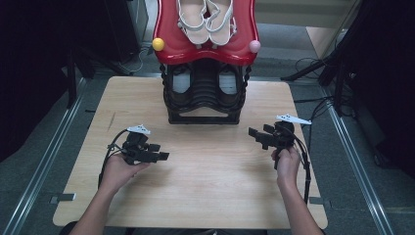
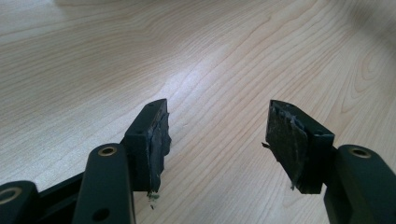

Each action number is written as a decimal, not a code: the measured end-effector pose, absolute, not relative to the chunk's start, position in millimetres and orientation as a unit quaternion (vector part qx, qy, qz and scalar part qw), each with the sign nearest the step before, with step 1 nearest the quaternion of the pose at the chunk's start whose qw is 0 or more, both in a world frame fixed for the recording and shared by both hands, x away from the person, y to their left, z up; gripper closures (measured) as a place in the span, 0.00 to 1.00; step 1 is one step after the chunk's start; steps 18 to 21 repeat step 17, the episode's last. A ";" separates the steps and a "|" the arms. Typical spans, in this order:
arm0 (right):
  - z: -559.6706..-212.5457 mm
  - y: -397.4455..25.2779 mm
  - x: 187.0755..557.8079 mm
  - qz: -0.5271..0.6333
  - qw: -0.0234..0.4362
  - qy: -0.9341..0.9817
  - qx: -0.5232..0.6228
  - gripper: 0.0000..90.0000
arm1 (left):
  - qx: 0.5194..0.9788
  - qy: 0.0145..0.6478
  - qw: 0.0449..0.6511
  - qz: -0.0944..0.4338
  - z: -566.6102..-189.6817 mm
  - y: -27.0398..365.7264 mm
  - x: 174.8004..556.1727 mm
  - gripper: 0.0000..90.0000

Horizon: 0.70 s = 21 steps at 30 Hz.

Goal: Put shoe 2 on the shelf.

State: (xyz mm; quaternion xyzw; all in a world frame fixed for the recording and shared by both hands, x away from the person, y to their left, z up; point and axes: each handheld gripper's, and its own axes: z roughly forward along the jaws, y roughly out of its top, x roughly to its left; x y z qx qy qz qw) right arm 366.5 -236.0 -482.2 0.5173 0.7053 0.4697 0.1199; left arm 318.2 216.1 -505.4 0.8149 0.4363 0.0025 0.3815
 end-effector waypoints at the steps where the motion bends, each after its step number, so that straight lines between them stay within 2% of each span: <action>1: -482.3 -235.7 366.4 0.469 0.120 0.707 0.516 0.29 | 0.816 0.435 0.381 0.003 -505.6 215.6 318.1 0.44; 6: -483.0 -235.0 365.0 0.468 0.126 0.710 0.510 0.29 | 0.816 0.434 0.381 0.002 -505.8 214.9 318.3 0.43; 21: -501.6 -230.2 367.6 0.438 0.108 0.735 0.507 0.29 | 0.821 0.431 0.375 -0.007 -511.2 208.7 320.3 0.41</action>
